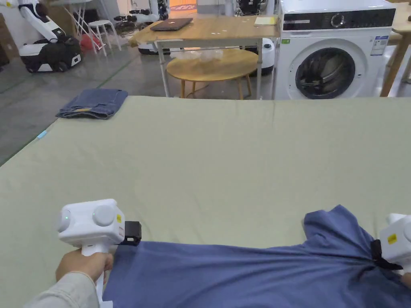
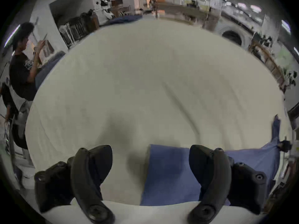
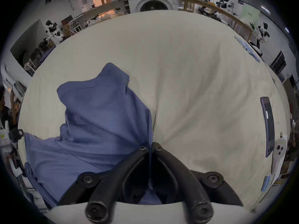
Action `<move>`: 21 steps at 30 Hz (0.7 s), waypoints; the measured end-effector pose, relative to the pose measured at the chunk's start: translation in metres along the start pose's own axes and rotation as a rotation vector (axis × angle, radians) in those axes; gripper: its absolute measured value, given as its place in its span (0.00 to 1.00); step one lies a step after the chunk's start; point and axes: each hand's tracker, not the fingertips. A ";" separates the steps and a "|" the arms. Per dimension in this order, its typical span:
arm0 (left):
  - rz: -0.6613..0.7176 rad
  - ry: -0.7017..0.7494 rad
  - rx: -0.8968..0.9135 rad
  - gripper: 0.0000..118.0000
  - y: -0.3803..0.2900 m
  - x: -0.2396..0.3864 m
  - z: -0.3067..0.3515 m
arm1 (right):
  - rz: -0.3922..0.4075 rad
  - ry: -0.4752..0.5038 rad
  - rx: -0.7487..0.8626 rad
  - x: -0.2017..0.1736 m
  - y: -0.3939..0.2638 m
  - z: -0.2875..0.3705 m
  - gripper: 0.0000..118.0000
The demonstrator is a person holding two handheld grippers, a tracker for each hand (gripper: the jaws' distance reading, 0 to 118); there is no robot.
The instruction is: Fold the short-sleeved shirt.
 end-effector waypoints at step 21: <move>-0.108 -0.257 0.078 0.00 -0.067 -0.022 0.112 | 0.170 0.201 0.220 0.008 -0.056 0.159 0.00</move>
